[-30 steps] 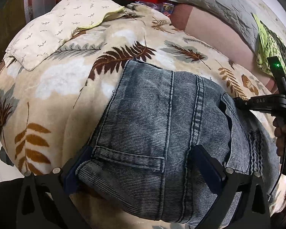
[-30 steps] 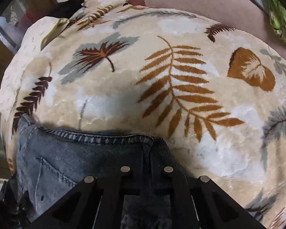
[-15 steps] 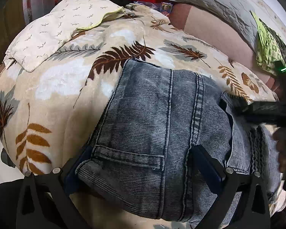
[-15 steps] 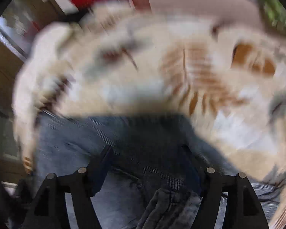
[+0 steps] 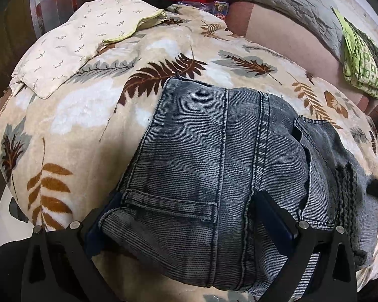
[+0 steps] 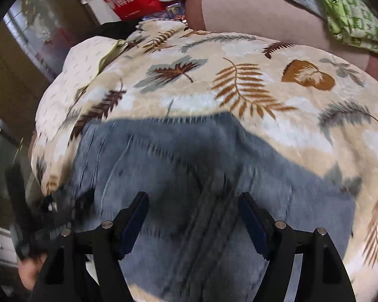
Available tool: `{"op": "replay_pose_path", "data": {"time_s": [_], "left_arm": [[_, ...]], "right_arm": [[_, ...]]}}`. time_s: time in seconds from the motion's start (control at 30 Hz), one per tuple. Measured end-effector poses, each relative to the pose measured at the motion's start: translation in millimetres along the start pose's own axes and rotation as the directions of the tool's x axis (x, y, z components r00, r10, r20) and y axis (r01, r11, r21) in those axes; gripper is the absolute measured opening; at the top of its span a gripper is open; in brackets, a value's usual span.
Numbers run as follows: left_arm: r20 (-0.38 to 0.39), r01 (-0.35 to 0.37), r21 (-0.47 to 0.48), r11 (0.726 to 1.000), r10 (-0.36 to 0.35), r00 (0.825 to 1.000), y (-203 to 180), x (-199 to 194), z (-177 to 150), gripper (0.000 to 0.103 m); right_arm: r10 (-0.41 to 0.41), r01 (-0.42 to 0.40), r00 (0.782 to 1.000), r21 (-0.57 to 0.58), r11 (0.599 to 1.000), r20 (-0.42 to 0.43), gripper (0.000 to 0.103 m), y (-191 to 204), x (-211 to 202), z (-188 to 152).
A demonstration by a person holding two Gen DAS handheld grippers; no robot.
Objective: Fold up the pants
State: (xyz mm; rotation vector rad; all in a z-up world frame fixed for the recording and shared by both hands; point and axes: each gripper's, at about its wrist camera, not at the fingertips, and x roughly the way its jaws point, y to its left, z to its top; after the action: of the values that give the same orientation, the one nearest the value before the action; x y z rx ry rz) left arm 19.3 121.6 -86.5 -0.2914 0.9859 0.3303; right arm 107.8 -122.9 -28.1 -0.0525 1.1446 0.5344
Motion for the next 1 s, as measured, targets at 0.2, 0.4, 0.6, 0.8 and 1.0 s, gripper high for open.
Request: {"op": "replay_pose_path", "data": {"time_s": [0.2, 0.4, 0.6, 0.8, 1.0], "left_arm": [[-0.001, -0.030, 0.010, 1.000, 0.030, 1.000, -3, 0, -1, 0.103], [0.000, -0.036, 0.014, 0.999, 0.036, 0.999, -4, -1, -1, 0.103], [-0.014, -0.029, 0.014, 0.999, 0.029, 0.999, -3, -1, 1, 0.103], [0.102, 0.184, -0.227, 0.956, -0.165, 0.981, 43, -58, -10, 0.103], [0.061, 0.439, -0.475, 0.763, -0.469, 0.881, 72, -39, -30, 0.103]], "right_arm": [[-0.127, 0.109, 0.988, -0.178, 0.978, -0.093, 0.079, 18, 47, -43], [-0.140, 0.139, 0.990, -0.206, 0.969, 0.011, 0.080, 36, 9, -42], [-0.213, 0.189, 0.977, -0.361, 0.913, -0.026, 0.085, 62, 43, -67], [-0.117, 0.130, 0.990, -0.192, 0.973, 0.077, 0.089, 31, 0, -61], [0.000, -0.003, 0.982, 0.016, 1.000, 0.190, 0.089, -15, -27, -83]]}}
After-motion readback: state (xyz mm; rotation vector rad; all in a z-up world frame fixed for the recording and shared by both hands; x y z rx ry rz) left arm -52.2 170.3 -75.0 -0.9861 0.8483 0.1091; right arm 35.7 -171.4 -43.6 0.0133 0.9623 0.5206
